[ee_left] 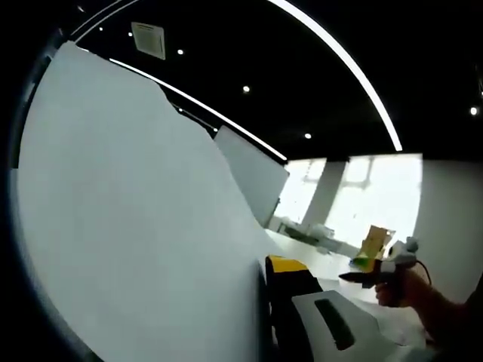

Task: Organize the stack of printing papers by aligning and flattening the scattered papers on the table

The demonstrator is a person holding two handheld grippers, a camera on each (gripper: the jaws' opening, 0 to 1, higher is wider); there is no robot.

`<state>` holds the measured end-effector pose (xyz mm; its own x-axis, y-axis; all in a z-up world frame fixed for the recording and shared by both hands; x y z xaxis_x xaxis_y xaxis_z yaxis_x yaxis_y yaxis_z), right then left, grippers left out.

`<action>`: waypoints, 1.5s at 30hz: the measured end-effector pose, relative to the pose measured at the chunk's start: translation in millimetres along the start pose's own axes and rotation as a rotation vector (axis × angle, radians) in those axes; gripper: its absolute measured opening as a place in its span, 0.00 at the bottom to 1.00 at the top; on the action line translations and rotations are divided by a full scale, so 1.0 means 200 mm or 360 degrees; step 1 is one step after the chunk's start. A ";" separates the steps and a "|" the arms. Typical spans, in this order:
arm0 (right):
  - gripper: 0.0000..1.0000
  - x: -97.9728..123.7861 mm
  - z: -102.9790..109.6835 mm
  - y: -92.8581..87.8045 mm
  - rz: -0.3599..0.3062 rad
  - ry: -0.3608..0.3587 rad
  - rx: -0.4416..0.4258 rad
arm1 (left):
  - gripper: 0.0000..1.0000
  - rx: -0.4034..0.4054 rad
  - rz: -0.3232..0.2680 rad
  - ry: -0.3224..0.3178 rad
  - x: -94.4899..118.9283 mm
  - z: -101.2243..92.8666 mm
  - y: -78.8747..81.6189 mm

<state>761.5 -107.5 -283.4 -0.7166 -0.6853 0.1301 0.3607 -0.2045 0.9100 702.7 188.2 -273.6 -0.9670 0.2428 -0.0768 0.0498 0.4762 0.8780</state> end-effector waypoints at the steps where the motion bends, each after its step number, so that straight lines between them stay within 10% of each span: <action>1: 0.86 0.00 -0.01 0.00 0.0018 -0.0012 0.0026 | 0.11 0.0000 0.0000 0.0000 0.00 0.00 0.00; 45: 0.85 0.03 -0.26 0.01 0.0126 -0.0245 0.0245 | 0.11 -0.0019 0.0008 0.0009 -0.01 0.00 -0.01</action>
<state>789.5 -148.1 -302.0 -0.7765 -0.5778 0.2513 0.3326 -0.0373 0.9423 704.9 187.2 -275.4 -0.9681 0.2405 -0.0699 0.0517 0.4649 0.8839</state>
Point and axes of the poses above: the point that each gripper's makers call its tool centre point, and the gripper's own axes: x roughly backward along the fingers, z roughly to its left, y roughly out of its top, the point moved 3 cm from there along x, roughly backward along the fingers, and after that the axes turned 11 degrees about y, right-handed, at the moved point
